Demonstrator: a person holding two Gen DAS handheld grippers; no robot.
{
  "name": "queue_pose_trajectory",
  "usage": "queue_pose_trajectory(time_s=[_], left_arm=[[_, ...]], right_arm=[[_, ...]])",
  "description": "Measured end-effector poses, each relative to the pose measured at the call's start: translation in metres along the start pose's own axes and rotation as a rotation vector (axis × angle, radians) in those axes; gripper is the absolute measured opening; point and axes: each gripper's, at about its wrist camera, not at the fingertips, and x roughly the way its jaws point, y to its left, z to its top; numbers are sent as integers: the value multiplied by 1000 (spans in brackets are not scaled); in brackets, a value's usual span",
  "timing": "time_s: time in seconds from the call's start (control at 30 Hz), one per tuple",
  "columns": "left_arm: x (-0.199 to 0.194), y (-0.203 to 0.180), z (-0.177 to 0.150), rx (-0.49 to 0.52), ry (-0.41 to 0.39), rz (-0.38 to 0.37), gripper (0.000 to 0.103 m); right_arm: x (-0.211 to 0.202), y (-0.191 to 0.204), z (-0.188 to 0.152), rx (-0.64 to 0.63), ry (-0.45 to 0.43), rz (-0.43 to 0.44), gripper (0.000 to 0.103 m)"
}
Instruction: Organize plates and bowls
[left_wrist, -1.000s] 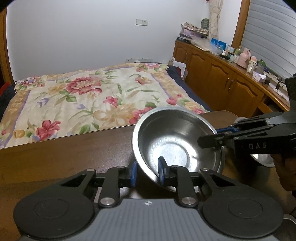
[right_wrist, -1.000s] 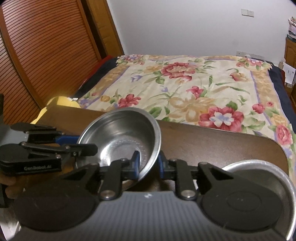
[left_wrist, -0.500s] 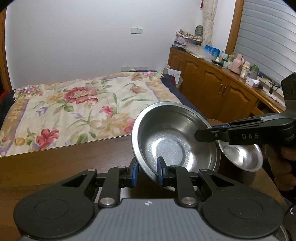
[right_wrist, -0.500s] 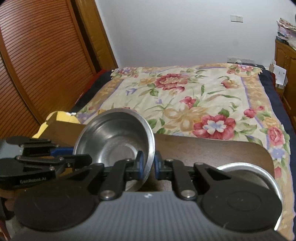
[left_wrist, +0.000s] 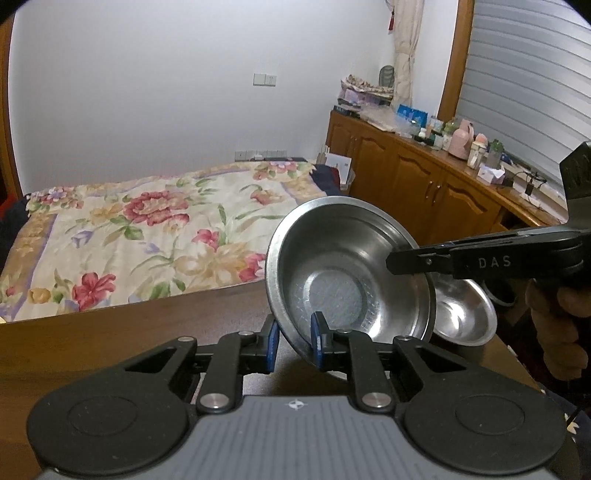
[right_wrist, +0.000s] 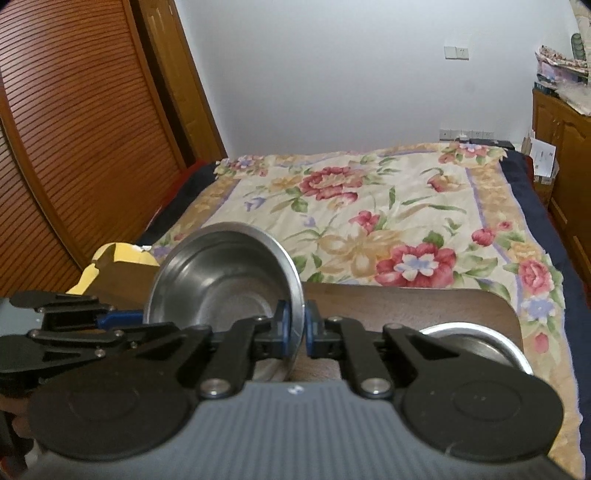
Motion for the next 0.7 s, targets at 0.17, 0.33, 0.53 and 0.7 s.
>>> queue_pose_trajectory(time_s=[0.17,0.33,0.53,0.7], left_arm=[[-13,-4,-1,10,-25,-3,19],[-26,-10,-1,22,-45,-11,19],[-45,-16,-6,38,-58,-25,19],[-58,-22,-15,56,-56,-39,19]], right_arm=[[-12,4,1,-8,-24,-1,10],[-24,7,0,-10,-44,-1,10],[-40,14,-6,-11,-62,-6,10],[-55,16,-15,-3,-68,-6,10]])
